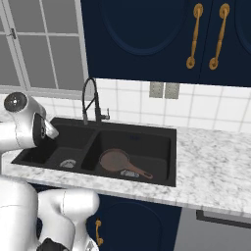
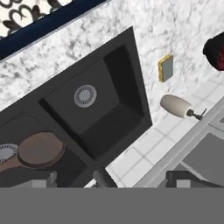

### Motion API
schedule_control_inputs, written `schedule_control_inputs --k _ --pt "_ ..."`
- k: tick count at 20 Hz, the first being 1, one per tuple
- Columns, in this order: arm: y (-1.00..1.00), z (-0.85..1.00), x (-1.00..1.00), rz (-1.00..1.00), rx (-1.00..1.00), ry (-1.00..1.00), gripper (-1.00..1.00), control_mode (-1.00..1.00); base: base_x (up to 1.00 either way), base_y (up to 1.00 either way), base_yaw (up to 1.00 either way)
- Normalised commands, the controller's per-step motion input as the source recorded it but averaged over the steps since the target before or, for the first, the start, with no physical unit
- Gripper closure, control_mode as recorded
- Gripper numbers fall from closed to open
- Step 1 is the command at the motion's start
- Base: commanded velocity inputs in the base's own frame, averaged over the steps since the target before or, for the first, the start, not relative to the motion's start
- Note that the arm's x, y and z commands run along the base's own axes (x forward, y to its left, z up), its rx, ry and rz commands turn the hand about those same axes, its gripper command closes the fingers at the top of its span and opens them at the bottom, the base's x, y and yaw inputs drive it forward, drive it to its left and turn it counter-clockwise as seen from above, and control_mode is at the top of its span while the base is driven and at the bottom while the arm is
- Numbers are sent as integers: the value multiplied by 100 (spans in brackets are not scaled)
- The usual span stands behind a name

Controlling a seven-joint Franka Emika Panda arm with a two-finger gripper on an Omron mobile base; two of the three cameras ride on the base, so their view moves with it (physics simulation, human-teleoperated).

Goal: Pick the pan and sponge and place them into the sink. Then turn on the water.

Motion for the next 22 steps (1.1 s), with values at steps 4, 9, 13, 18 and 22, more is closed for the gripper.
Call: schedule_control_inputs --k 4,9,13,18,22 --pt "77 0 13 24 -24 11 -100 -100 0 0 0" --pt "62 -29 9 21 -19 3 -100 -100 0 0 0" --pt "49 -41 0 14 -12 -2 -100 -100 0 0 0" --pt "52 -25 10 10 -11 0 -100 -100 0 0 0" --pt "60 -11 30 8 -13 0 -100 -100 0 0 0"
